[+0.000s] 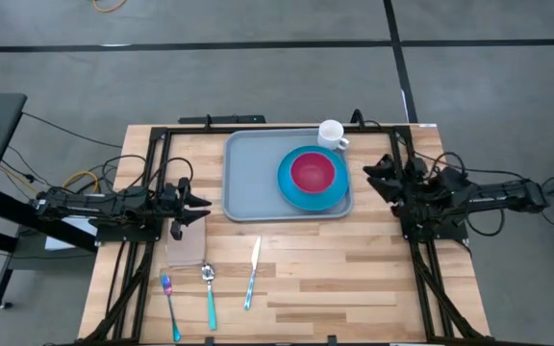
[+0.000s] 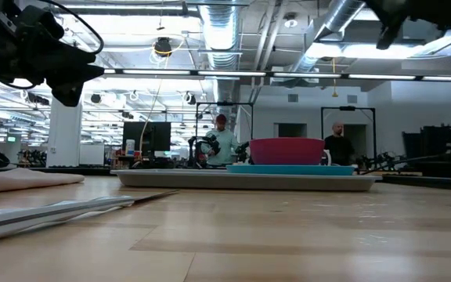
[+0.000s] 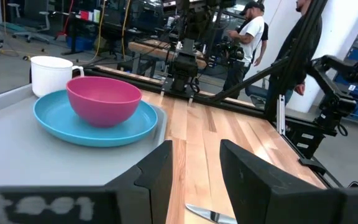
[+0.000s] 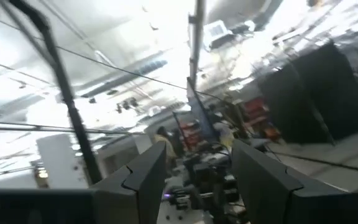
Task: Set up tray
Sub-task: Put the light brown napkin on the gray tray
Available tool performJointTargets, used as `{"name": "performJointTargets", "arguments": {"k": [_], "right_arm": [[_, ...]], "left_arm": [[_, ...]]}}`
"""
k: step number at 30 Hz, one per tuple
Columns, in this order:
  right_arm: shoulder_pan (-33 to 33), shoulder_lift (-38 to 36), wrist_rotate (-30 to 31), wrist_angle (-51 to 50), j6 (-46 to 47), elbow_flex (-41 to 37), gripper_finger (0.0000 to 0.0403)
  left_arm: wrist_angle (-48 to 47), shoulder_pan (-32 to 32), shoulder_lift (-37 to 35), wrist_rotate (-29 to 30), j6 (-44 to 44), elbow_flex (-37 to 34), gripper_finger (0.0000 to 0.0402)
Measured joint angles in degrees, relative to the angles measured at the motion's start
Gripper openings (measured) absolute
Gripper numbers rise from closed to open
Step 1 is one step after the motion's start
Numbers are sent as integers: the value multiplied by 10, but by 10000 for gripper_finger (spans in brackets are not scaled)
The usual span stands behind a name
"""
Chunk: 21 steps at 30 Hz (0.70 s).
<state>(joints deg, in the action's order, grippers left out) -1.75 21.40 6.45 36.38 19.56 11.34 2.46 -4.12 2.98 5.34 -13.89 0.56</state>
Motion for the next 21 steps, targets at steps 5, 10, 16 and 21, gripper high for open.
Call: {"name": "performJointTargets", "arguments": {"k": [5, 10, 16, 21], "right_arm": [[0, -89, -7, -21, -2, -34, 175], [0, -156, -6, -77, -33, -47, 175], [0, -213, -5, -139, -46, -65, 175], [0, -213, -18, -164, -55, -64, 175]], "left_arm": [[0, 0, 0, 0, 0, 0, 122], [0, 0, 0, 0, 1, 0, 122], [0, 0, 0, 0, 0, 0, 122], [0, 0, 0, 0, 0, 0, 122]]}}
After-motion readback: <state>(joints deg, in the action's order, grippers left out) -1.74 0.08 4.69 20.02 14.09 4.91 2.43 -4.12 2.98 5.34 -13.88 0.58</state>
